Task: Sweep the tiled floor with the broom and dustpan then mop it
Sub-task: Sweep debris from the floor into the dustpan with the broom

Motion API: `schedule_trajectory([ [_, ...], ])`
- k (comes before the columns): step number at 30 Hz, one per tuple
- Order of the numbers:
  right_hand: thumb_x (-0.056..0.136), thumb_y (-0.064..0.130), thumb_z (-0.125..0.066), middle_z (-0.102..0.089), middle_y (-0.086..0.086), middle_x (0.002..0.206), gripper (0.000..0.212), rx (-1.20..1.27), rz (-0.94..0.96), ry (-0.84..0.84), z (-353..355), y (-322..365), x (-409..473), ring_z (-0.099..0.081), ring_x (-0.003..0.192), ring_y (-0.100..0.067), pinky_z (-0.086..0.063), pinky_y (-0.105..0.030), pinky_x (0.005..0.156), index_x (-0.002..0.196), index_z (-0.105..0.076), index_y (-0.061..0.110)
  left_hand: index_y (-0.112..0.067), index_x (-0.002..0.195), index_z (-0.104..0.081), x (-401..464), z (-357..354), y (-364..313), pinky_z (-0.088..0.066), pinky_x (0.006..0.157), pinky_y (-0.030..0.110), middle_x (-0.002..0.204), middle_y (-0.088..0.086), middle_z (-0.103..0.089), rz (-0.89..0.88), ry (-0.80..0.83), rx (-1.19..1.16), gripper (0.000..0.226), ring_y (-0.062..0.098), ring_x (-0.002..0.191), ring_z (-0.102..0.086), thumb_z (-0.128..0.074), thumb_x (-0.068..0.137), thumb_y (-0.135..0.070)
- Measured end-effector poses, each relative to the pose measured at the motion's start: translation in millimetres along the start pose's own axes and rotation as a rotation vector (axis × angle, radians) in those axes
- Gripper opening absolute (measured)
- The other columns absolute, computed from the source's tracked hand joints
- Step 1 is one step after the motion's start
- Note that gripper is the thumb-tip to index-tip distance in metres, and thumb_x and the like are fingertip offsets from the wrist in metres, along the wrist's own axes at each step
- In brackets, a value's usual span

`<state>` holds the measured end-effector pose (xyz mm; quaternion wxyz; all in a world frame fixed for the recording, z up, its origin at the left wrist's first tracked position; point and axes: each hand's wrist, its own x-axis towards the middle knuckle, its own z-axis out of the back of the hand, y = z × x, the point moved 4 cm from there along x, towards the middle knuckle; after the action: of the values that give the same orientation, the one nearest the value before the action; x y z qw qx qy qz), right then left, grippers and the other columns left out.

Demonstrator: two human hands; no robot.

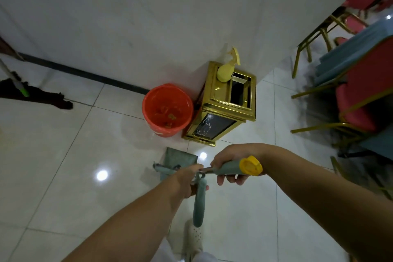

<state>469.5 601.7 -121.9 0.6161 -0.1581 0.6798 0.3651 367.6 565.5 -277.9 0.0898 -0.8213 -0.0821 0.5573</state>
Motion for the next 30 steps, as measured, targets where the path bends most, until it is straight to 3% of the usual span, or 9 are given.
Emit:
schedule_trajectory([
  [2, 0.092, 0.021, -0.05, -0.067, -0.006, 0.081, 0.024, -0.003, 0.015, -0.006, 2, -2, 0, -0.057, 0.051, -0.008, -0.047, -0.019, 0.05, 0.098, -0.063, 0.002, 0.005, 0.123, -0.053, 3, -3, -2, -0.055, 0.078, 0.036, 0.123, 0.024, -0.057, 0.013, -0.033, 0.03, 0.037, 0.029, 0.093, -0.059, -0.053, 0.096, -0.019],
  [5, 0.092, 0.021, -0.05, -0.066, -0.005, 0.078, 0.02, -0.029, 0.038, -0.002, 5, -1, -1, -0.055, 0.053, -0.009, -0.047, -0.019, 0.051, 0.088, -0.064, 0.006, 0.004, 0.124, -0.054, 5, -8, -2, -0.054, 0.087, 0.039, 0.116, 0.024, -0.059, 0.05, -0.054, 0.013, 0.037, 0.029, 0.092, -0.058, -0.053, 0.095, -0.018],
  [9, 0.091, 0.02, -0.051, -0.065, -0.004, 0.075, 0.019, -0.039, 0.05, 0.019, 16, -1, 0, -0.054, 0.053, -0.01, -0.047, -0.017, 0.049, 0.091, -0.064, 0.006, 0.003, 0.122, -0.052, 9, -11, -4, -0.054, 0.089, 0.044, 0.116, 0.025, -0.058, 0.009, -0.072, -0.037, 0.034, 0.031, 0.089, -0.061, -0.049, 0.095, -0.017],
  [12, 0.09, 0.024, -0.051, -0.07, 0.001, 0.068, 0.022, -0.091, 0.048, 0.062, 20, 0, 3, -0.056, 0.049, -0.007, -0.048, -0.016, 0.049, 0.085, -0.066, 0.009, 0.01, 0.13, -0.045, 9, -18, -8, -0.053, 0.071, 0.04, 0.094, 0.024, -0.056, -0.039, -0.069, -0.071, 0.039, 0.03, 0.073, -0.058, -0.042, 0.096, -0.009],
  [15, 0.09, 0.025, -0.05, -0.069, 0.002, 0.065, 0.024, -0.11, 0.07, 0.071, 24, 2, 6, -0.054, 0.047, -0.006, -0.047, -0.016, 0.049, 0.081, -0.066, 0.009, 0.011, 0.131, -0.043, 11, -24, -12, -0.049, 0.063, 0.037, 0.104, 0.026, -0.05, -0.085, -0.098, -0.143, 0.04, 0.028, 0.067, -0.055, -0.04, 0.096, -0.006],
  [18, 0.093, 0.02, -0.052, -0.066, -0.005, 0.074, 0.021, -0.103, 0.136, 0.08, 35, 4, 4, -0.053, 0.049, -0.009, -0.046, -0.017, 0.048, 0.093, -0.066, 0.005, 0.009, 0.13, -0.044, 10, -31, -17, -0.051, 0.07, 0.04, 0.119, 0.028, -0.049, -0.136, -0.115, -0.257, 0.035, 0.029, 0.073, -0.055, -0.037, 0.1, -0.007],
  [22, 0.096, 0.03, -0.05, -0.064, -0.009, 0.082, 0.039, -0.155, 0.193, 0.074, 47, 8, 0, -0.049, 0.052, -0.012, -0.044, -0.017, 0.047, 0.118, -0.061, 0.0, 0.0, 0.098, -0.053, 0, -36, -16, -0.049, 0.08, 0.041, 0.102, 0.021, -0.054, -0.09, -0.144, -0.37, 0.024, 0.033, 0.09, -0.055, -0.036, 0.101, -0.016],
  [26, 0.093, 0.05, -0.047, -0.065, -0.007, 0.079, 0.04, -0.262, 0.233, 0.017, 44, 17, -1, -0.047, 0.053, -0.013, -0.045, -0.019, 0.049, 0.101, -0.063, 0.014, -0.005, 0.102, -0.061, -13, -30, -12, -0.051, 0.09, 0.046, 0.102, 0.016, -0.065, -0.079, -0.265, -0.31, 0.025, 0.03, 0.097, -0.065, -0.049, 0.093, -0.027],
  [30, 0.094, 0.047, -0.047, -0.063, -0.005, 0.072, 0.031, -0.292, 0.28, 0.01, 40, 24, -2, -0.044, 0.045, -0.011, -0.042, -0.018, 0.047, 0.087, -0.063, 0.021, -0.007, 0.104, -0.064, -41, -28, -17, -0.055, 0.07, 0.036, 0.09, 0.014, -0.068, -0.145, -0.29, -0.352, 0.04, 0.027, 0.083, -0.065, -0.05, 0.092, -0.043],
])
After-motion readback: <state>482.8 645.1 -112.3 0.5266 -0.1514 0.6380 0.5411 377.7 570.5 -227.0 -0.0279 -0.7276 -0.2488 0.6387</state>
